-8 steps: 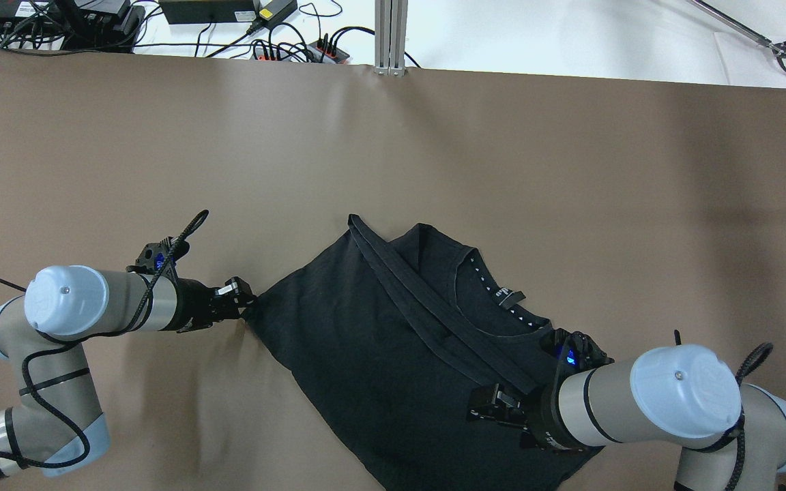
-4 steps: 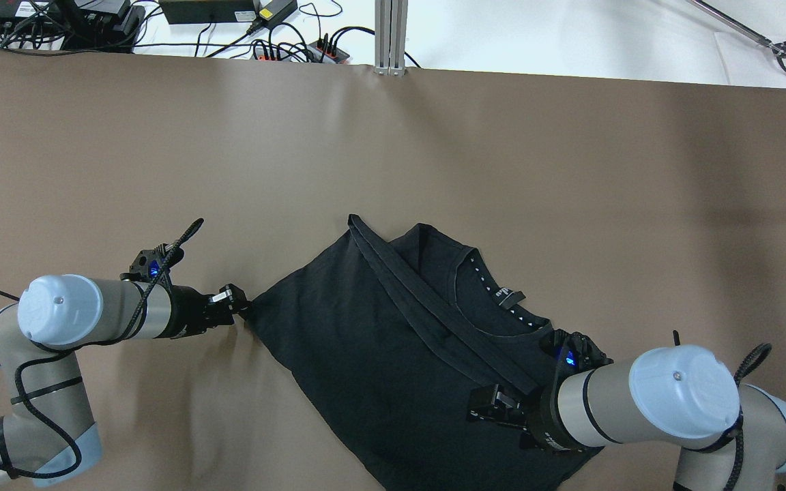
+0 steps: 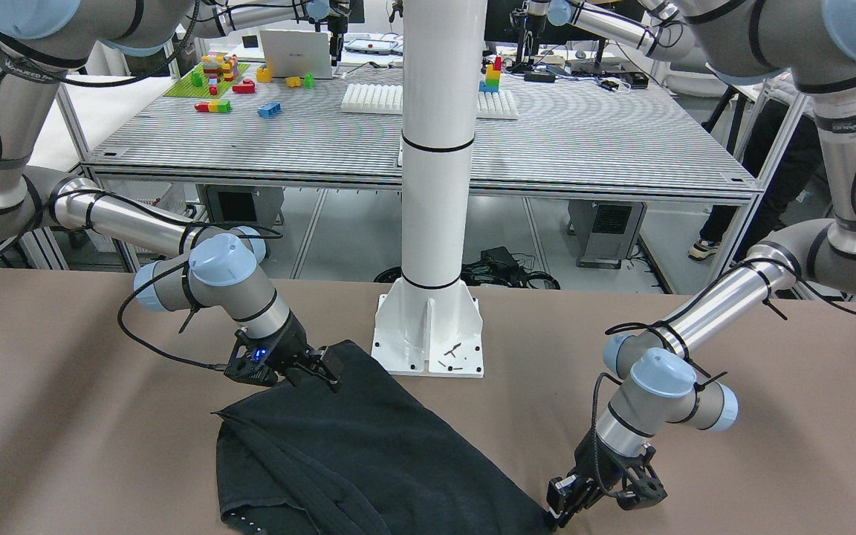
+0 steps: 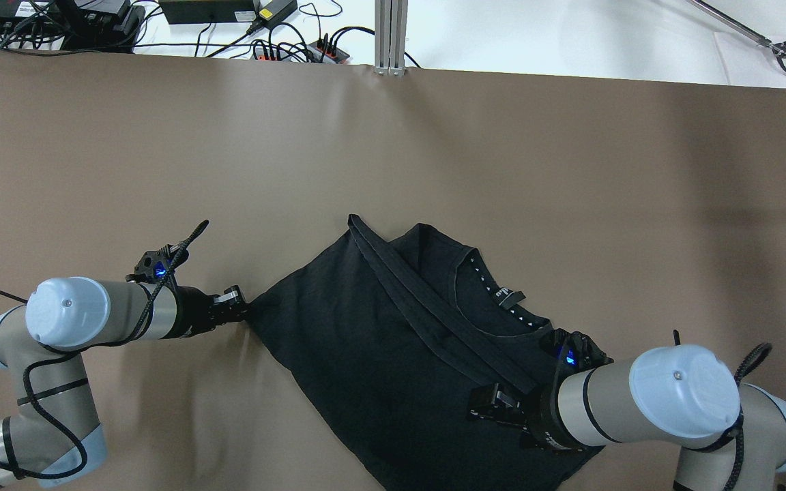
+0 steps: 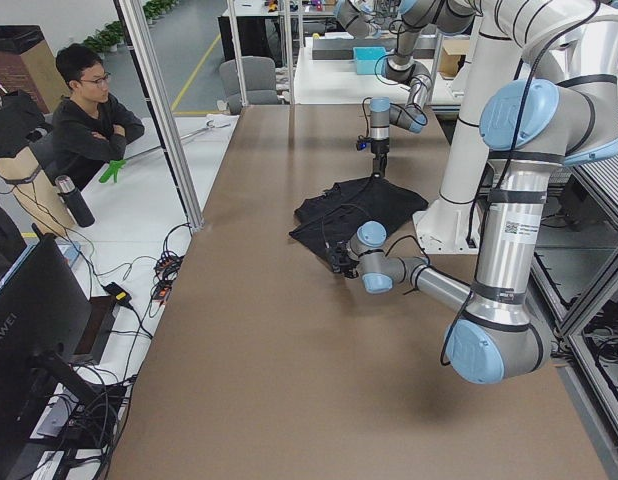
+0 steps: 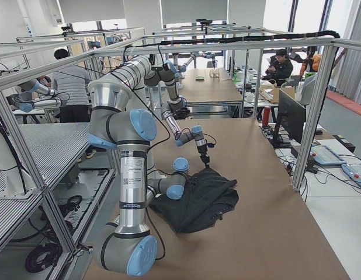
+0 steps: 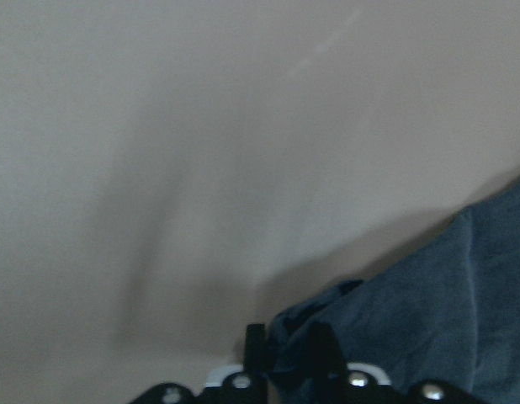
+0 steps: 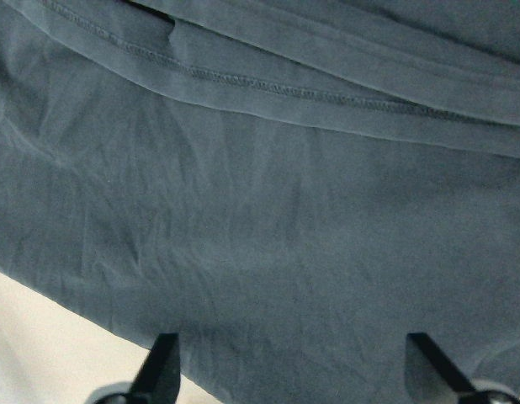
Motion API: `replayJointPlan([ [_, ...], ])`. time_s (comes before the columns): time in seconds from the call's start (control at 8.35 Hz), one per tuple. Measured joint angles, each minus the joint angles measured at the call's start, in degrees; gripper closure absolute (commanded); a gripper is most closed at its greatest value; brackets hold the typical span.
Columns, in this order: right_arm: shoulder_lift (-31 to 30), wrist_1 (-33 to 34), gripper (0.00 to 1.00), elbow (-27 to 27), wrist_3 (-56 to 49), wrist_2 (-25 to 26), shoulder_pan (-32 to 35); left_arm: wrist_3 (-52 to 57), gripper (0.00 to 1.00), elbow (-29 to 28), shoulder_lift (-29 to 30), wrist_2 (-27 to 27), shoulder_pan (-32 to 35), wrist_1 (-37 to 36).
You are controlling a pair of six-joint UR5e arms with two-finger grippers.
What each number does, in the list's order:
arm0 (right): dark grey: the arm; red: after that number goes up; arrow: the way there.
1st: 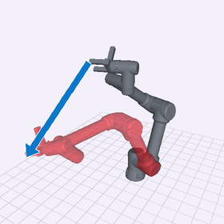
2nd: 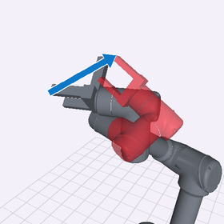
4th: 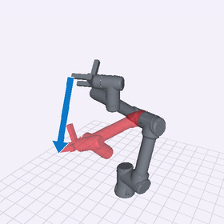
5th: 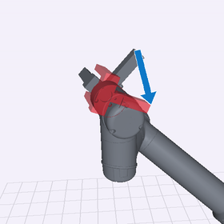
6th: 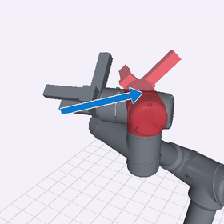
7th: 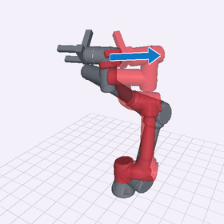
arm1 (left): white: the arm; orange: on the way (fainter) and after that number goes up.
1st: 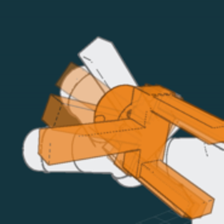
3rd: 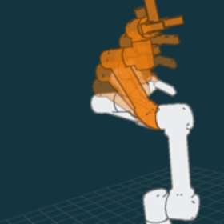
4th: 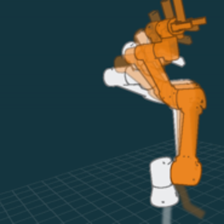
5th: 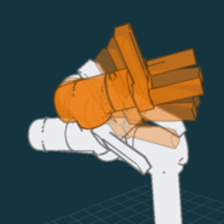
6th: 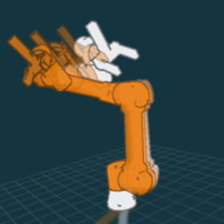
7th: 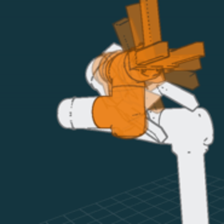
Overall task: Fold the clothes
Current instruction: 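Grasp the shirt's opposite corner with the left gripper while right holds, then pull the held corner away from the robot with the left gripper while right holds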
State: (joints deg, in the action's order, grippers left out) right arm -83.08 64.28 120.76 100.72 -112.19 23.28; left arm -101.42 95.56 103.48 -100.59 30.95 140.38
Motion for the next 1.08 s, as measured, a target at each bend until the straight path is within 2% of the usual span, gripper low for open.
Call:
replayJointPlan([
  [0.48, 0.0, 0.0, 0.06, 0.1, 0.0, 0.0, 0.1, 1.8, 1.0, -0.1, -0.2, -0.6, 1.8, -0.3],
  [0.72, 0.0, 0.0, 0.06, 0.1, 0.0, 0.5, 0.1, 6.0, 1.0, -2.5, 1.0, -2.6, 6.8, -0.7],
  [0.84, 0.1, 0.0, 0.06, 0.2, 0.0, 1.6, 0.1, 7.5, 1.0, -7.2, 5.0, -4.5, 10.2, -0.9],
  [1.08, 0.4, 0.0, 0.06, 0.3, 0.0, 3.3, 0.0, 9.0, 1.0, -23.6, 19.4, -6.3, 15.2, -0.9],
])
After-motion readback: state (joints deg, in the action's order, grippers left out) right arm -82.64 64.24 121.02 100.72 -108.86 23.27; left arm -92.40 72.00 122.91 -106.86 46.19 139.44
